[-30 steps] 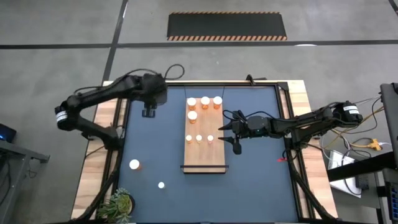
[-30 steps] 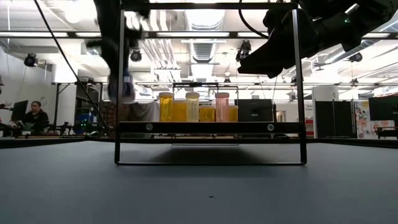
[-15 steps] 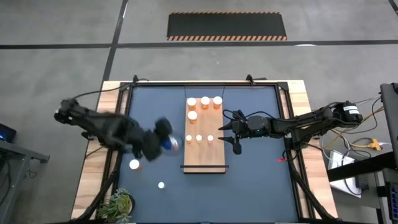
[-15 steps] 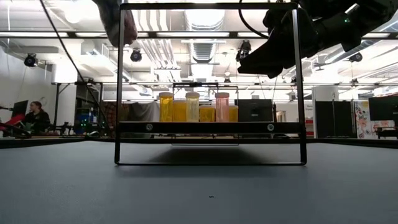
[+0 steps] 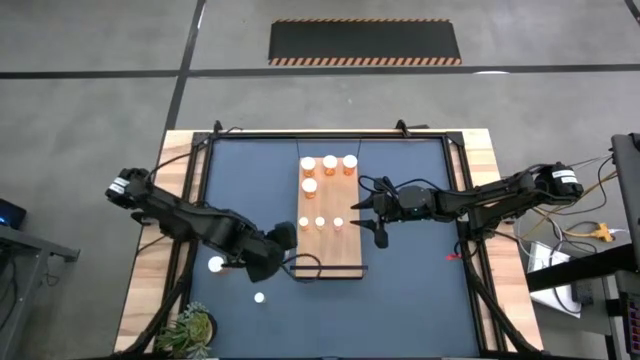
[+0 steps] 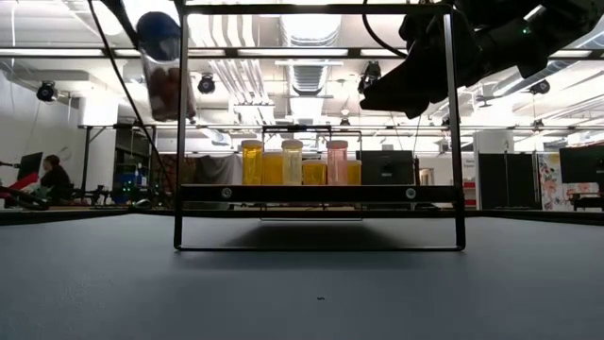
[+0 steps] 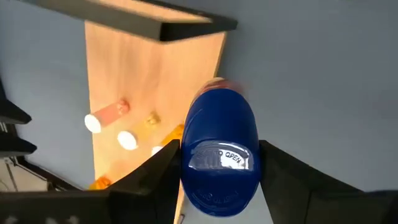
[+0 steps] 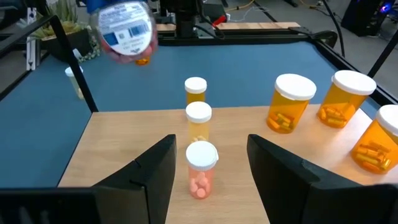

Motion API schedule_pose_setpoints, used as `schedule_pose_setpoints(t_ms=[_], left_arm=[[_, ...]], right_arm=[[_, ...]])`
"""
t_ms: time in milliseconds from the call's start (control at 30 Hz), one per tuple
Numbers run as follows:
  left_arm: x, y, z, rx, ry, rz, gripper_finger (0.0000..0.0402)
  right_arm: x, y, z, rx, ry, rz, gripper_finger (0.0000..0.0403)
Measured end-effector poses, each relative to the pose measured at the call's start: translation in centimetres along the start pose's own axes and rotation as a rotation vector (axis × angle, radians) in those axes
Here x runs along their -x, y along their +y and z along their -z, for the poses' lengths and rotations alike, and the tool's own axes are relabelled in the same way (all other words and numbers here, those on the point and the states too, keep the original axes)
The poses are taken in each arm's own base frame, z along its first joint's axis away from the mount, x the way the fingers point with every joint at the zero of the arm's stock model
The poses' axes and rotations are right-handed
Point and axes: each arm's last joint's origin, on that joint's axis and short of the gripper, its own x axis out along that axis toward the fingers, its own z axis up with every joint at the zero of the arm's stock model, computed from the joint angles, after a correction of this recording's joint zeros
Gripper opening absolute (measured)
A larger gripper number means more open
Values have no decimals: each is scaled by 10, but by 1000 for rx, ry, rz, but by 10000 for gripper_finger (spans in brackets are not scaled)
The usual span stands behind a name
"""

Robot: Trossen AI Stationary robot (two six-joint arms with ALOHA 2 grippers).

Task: Pick and place medicine bottles onto shelf by color
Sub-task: Put the blue pill bottle on the shelf

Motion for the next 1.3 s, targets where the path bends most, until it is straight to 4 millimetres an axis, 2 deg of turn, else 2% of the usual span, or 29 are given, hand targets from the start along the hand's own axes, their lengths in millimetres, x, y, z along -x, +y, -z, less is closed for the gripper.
schedule_pose_setpoints(t_ms=[233,567,833,1300], left_arm=[[-11,11,2,-13,-149,4,161],[-32,15,16,-73,-180,32,161],[-45,27,27,-96,-235,32,161],[-64,35,31,-214,-259,49,161]], right_arm=[[0,0,0,-7,2,0,189],[0,2,1,-6,3,-13,189],[0,2,1,-14,2,-13,189],[0,2,1,-14,2,-13,189]])
